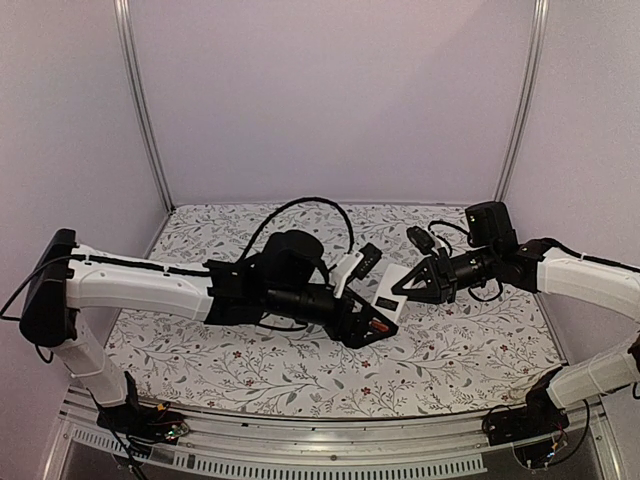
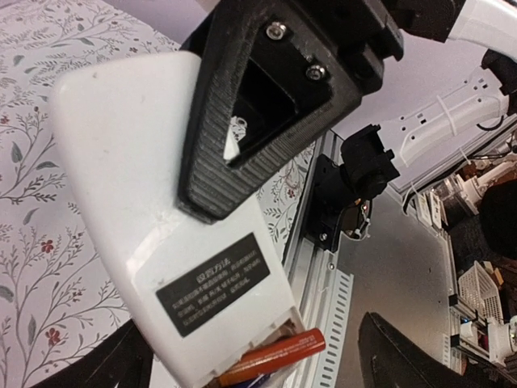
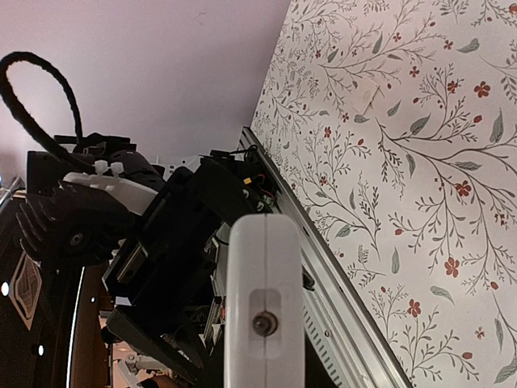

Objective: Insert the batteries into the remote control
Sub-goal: Load the battery into the battery compartment.

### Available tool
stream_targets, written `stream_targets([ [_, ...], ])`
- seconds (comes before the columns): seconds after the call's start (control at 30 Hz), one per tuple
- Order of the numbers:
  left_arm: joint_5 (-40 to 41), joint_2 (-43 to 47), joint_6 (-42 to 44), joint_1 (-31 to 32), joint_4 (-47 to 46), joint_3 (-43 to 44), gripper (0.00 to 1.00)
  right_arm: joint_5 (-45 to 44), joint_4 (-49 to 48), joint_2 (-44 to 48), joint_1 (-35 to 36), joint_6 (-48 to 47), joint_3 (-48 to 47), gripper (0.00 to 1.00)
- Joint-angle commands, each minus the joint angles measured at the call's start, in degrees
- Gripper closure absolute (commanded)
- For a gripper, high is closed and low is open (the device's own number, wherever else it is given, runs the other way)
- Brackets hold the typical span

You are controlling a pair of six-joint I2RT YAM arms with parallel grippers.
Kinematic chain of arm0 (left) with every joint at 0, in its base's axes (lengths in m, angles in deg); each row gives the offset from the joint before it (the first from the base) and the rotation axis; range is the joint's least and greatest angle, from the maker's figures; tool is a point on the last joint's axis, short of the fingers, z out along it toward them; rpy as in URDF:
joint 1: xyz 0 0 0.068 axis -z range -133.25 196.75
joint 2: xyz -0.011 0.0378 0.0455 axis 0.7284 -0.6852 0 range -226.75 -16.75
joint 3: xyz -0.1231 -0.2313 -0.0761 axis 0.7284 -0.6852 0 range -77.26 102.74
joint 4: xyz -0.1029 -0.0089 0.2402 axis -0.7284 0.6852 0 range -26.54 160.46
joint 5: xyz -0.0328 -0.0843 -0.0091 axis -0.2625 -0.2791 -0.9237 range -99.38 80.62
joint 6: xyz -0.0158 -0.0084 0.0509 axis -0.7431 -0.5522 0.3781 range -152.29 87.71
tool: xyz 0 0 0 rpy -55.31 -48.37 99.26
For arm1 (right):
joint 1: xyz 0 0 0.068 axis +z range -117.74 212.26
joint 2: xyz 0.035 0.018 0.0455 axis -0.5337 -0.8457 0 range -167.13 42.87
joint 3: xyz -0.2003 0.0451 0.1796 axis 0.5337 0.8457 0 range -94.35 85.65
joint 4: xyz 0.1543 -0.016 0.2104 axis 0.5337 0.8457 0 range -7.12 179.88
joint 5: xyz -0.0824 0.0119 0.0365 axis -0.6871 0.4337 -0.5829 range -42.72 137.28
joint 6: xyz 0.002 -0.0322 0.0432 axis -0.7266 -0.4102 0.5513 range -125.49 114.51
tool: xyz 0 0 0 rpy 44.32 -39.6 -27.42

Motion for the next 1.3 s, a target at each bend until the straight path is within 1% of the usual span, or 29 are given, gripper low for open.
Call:
stream_targets([
  [0.0, -0.7, -1.2, 1.0, 1.2, 1.3, 1.5, 0.14, 0.7, -0.6, -0.1, -0.4, -0.2, -0.5, 1.0],
  [0.2, 0.0, -1.2, 1.1, 1.2, 1.7, 1.5, 0.2, 0.8, -0.6, 0.0, -0.4, -0.2, -0.6, 1.0],
  [0.37, 0.1, -1.4, 1.2, 1.0, 1.9, 1.5, 0.29, 1.0, -0.6, 0.1, -0.4, -0.3, -0.6, 1.0],
  [0.73, -0.6, -0.8, 1.0, 0.0, 1.4, 0.6, 0.41, 1.8, -0.7, 0.7, -0.4, -0.3, -0.8, 1.0],
  [0.9, -1.9, -0.4, -0.4, -1.1, -0.5, -1.0, 0.49, 2.4, -0.8, 1.5, -0.4, -0.6, -0.9, 1.0],
  [1.0, -2.6, 0.1, -1.1, -1.8, -2.0, -2.0, 0.55, 2.6, -0.8, 2.4, -0.4, -0.8, -0.8, 1.0],
  [1.27, -3.2, -0.1, -1.7, -2.9, -2.5, -3.4, 0.69, 3.5, -1.9, 4.3, -0.4, -0.5, -1.1, 1.0],
])
